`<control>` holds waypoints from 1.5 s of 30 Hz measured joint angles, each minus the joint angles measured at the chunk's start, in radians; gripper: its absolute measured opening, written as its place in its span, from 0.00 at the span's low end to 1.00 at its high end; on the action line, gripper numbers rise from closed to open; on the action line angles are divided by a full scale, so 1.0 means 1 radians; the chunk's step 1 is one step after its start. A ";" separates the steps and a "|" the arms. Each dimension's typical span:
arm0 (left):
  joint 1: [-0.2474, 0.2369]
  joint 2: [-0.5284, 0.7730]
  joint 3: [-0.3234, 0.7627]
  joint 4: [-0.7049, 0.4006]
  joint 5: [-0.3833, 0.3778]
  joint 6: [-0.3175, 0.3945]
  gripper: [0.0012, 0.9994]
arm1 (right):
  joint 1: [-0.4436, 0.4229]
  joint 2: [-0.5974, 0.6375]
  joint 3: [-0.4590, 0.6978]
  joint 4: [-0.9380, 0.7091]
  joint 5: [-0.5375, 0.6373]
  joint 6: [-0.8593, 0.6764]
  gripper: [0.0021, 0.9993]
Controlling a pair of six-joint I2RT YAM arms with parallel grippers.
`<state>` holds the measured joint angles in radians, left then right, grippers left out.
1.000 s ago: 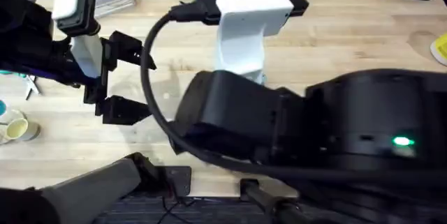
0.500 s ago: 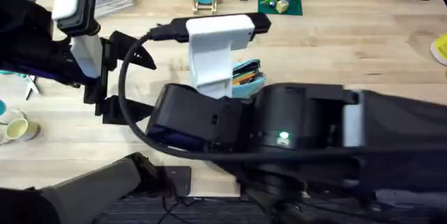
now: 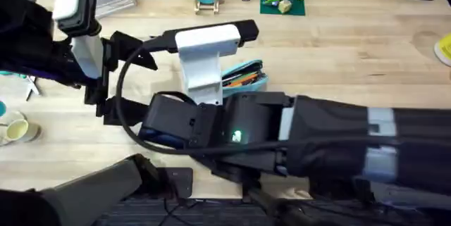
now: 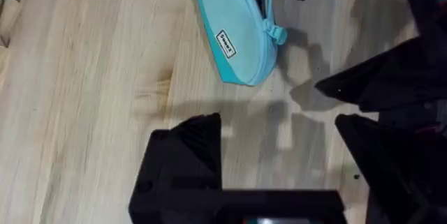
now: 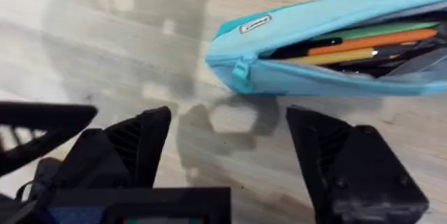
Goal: Unzip the bag, pick up the pens from the table one at a time and place them inside, then zip the bag closed.
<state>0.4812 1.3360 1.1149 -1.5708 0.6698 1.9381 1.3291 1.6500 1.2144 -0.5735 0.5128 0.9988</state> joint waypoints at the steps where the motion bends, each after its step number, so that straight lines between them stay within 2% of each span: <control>1: 0.000 0.000 0.000 0.000 0.000 0.000 0.99 | -0.004 0.004 0.000 0.000 0.002 0.001 1.00; 11: 0.000 0.000 0.000 0.000 0.000 0.000 0.99 | -0.096 0.027 0.000 0.013 0.019 0.042 0.99; 22: 0.000 0.000 0.000 0.000 0.000 0.000 0.99 | -0.101 0.034 0.000 0.027 0.014 0.053 0.95; 40: 0.000 0.000 0.000 0.000 0.000 0.000 0.99 | -0.101 0.057 0.000 0.027 -0.039 0.057 0.66; 45: 0.000 0.000 0.000 0.000 0.000 0.000 0.99 | -0.101 0.071 0.000 0.028 -0.042 0.057 0.54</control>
<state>0.4812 1.3357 1.1149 -1.5707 0.6701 1.9381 1.2282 1.7214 1.2144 -0.5460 0.4709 1.0557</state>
